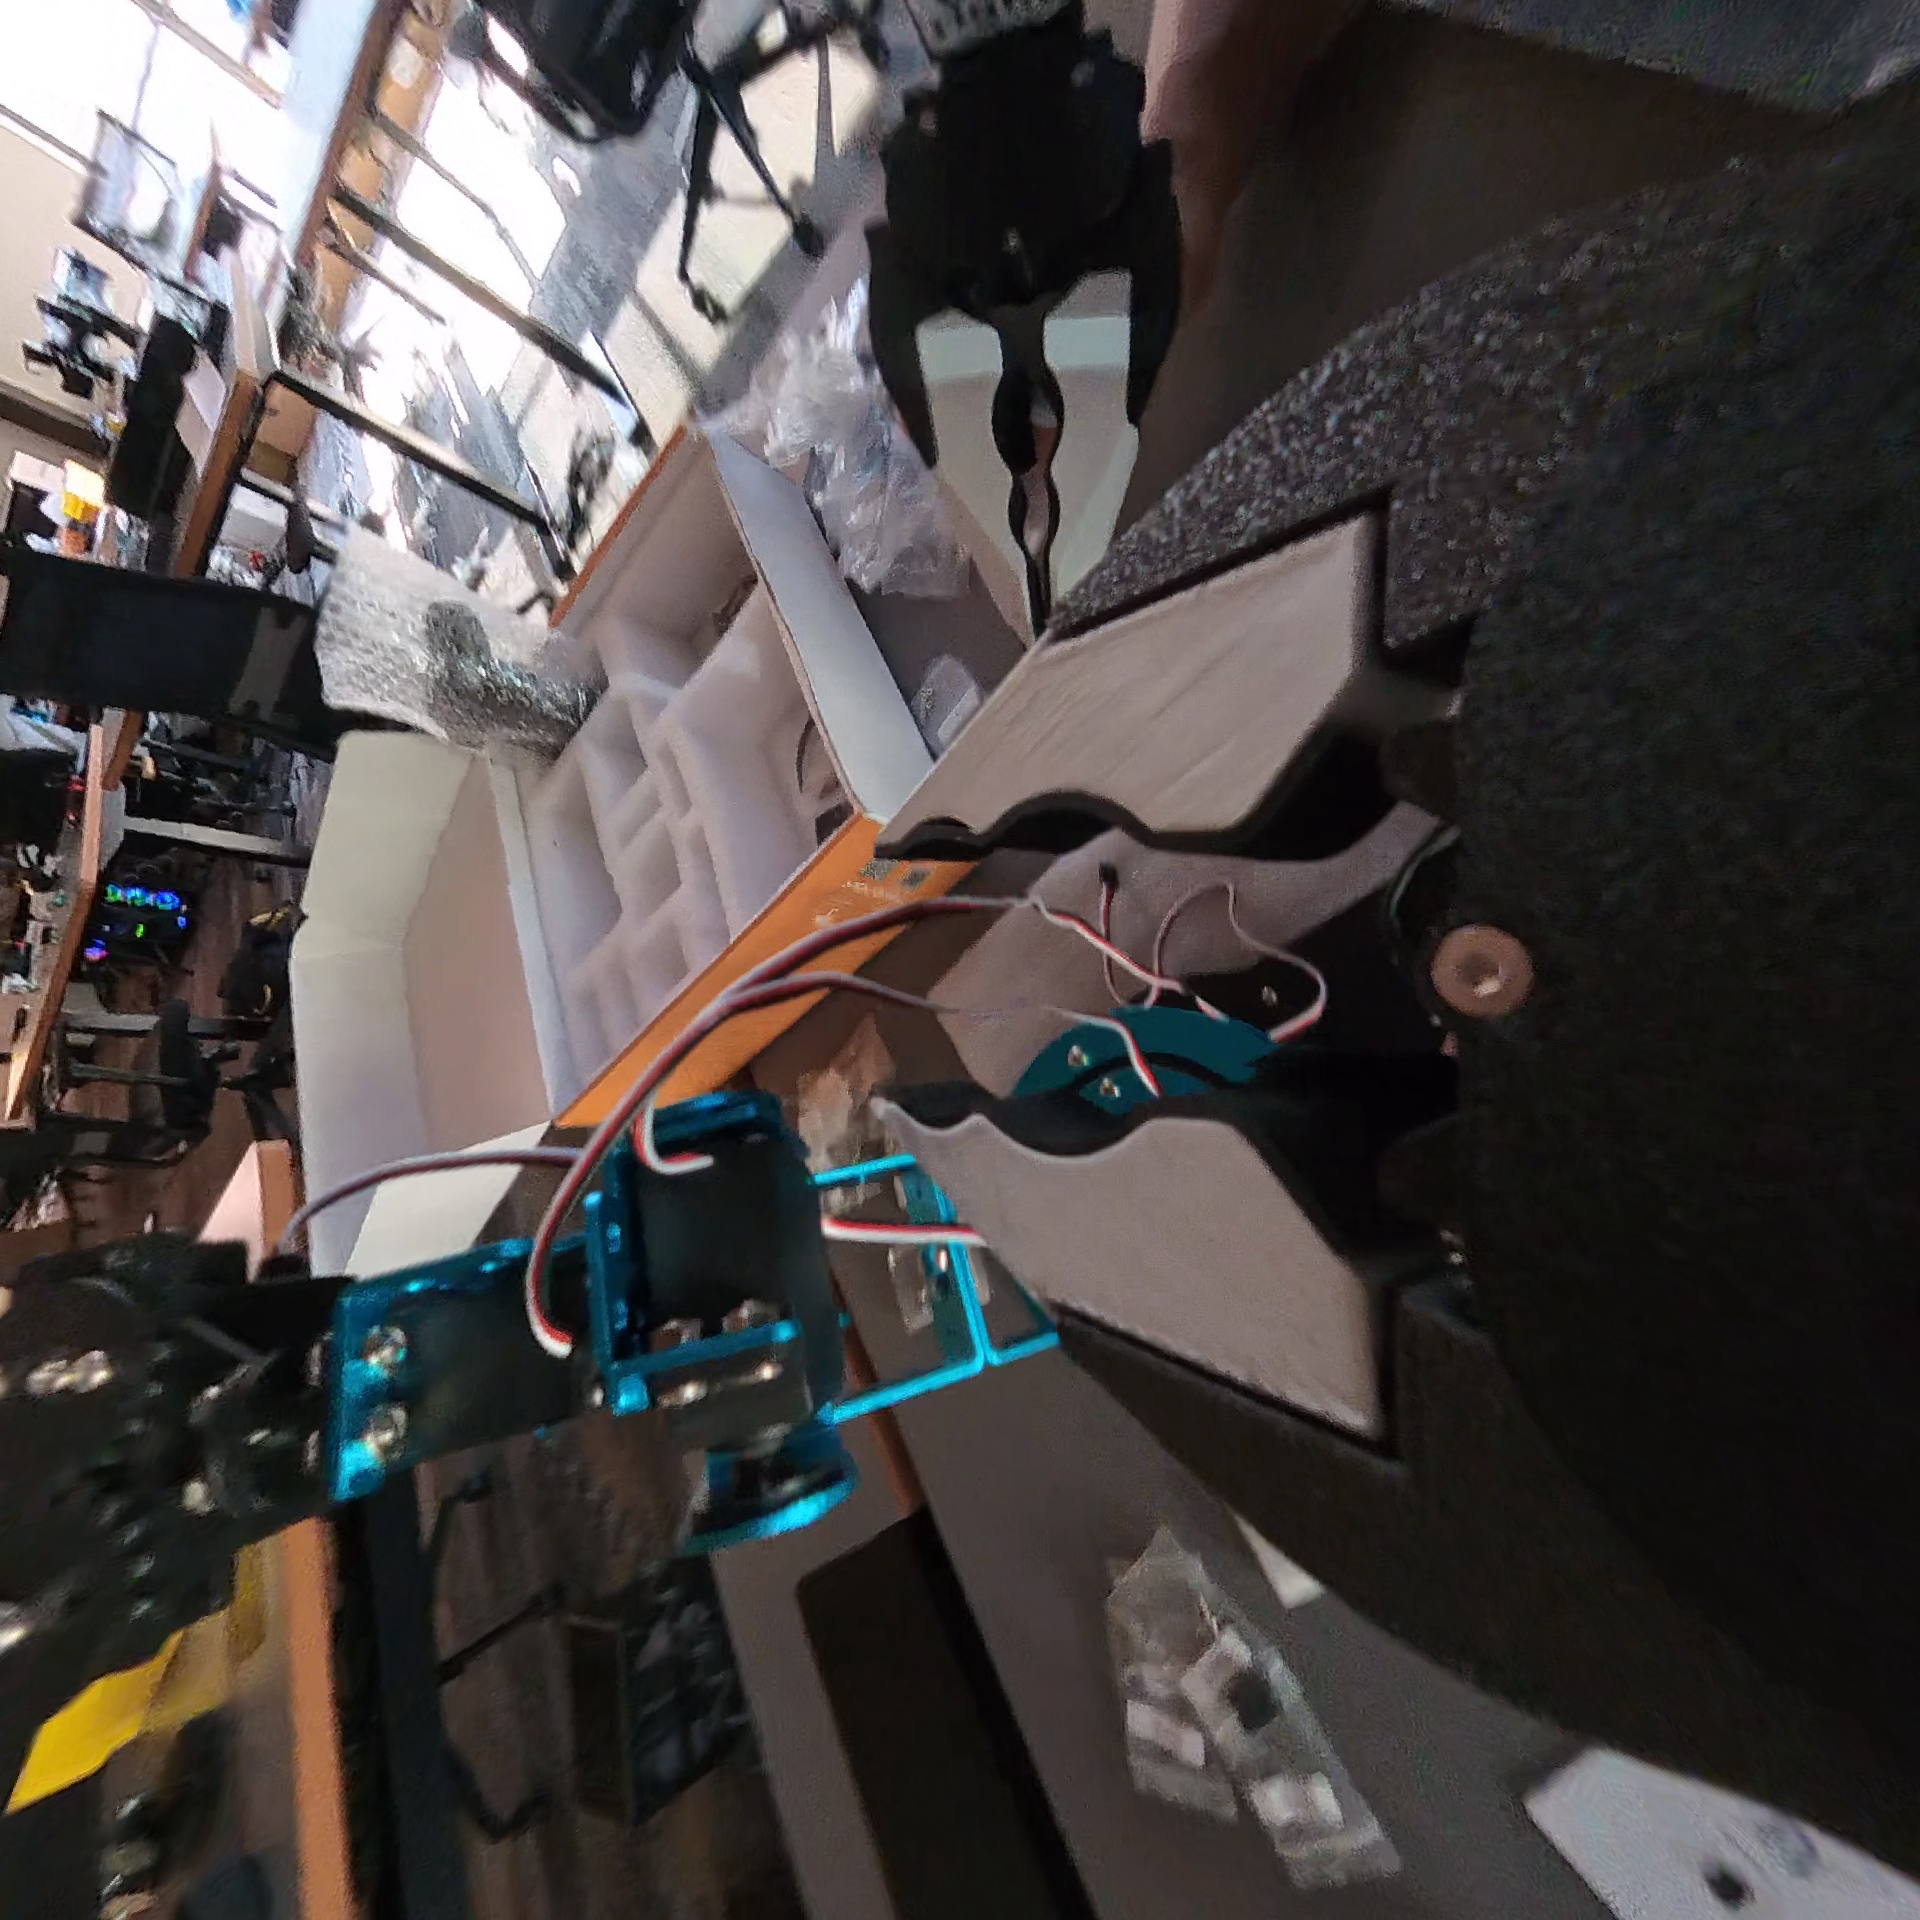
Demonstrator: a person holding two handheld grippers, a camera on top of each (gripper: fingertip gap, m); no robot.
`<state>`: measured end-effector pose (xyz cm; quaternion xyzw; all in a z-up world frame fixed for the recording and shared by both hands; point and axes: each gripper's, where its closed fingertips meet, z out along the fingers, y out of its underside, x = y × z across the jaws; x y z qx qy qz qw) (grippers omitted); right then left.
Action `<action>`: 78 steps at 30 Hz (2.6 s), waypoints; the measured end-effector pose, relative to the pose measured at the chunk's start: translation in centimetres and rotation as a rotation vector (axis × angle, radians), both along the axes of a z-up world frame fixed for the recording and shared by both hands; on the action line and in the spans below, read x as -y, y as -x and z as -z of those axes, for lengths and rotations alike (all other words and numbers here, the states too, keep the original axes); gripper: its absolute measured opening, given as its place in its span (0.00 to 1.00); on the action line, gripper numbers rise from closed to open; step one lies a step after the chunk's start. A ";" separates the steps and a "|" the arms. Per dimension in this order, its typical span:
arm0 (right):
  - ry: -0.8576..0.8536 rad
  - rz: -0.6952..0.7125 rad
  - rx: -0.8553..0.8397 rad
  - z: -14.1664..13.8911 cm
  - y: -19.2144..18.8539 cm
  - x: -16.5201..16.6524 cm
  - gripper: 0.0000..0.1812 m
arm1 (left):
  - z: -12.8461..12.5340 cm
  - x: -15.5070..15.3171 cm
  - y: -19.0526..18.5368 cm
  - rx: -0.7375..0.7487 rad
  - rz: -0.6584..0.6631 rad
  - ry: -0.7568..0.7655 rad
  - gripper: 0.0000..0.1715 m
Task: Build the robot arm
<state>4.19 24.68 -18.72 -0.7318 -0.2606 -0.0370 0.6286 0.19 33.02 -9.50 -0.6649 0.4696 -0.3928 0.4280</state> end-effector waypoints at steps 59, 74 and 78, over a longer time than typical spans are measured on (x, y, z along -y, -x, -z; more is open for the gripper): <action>0.067 0.087 0.083 2.1 0.3 -2.7 0.00 | 19.6 -13.3 43.2 -0.501 -0.377 0.095 0.00; 0.038 0.043 0.080 1.0 1.9 -1.6 0.00 | 16.8 -11.4 41.9 -0.496 -0.425 0.041 0.00; 0.106 -0.034 -0.081 -1.7 5.6 -2.0 0.00 | 10.9 -4.8 30.8 -0.252 -0.140 0.003 0.14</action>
